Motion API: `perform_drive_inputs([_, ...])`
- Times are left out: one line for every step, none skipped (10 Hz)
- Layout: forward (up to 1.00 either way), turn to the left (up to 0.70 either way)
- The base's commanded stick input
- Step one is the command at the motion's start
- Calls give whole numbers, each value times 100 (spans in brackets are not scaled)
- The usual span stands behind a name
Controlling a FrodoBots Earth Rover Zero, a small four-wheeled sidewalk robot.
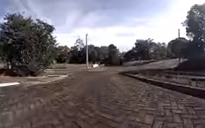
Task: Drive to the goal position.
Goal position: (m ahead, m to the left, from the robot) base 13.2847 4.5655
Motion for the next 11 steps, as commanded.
perform_drive_inputs([100, 0])
perform_drive_inputs([100, 0])
perform_drive_inputs([100, 0])
perform_drive_inputs([100, 0])
perform_drive_inputs([100, 0])
perform_drive_inputs([100, 0])
perform_drive_inputs([100, 0])
perform_drive_inputs([100, 0])
perform_drive_inputs([100, 0])
perform_drive_inputs([100, 0])
perform_drive_inputs([100, 0])
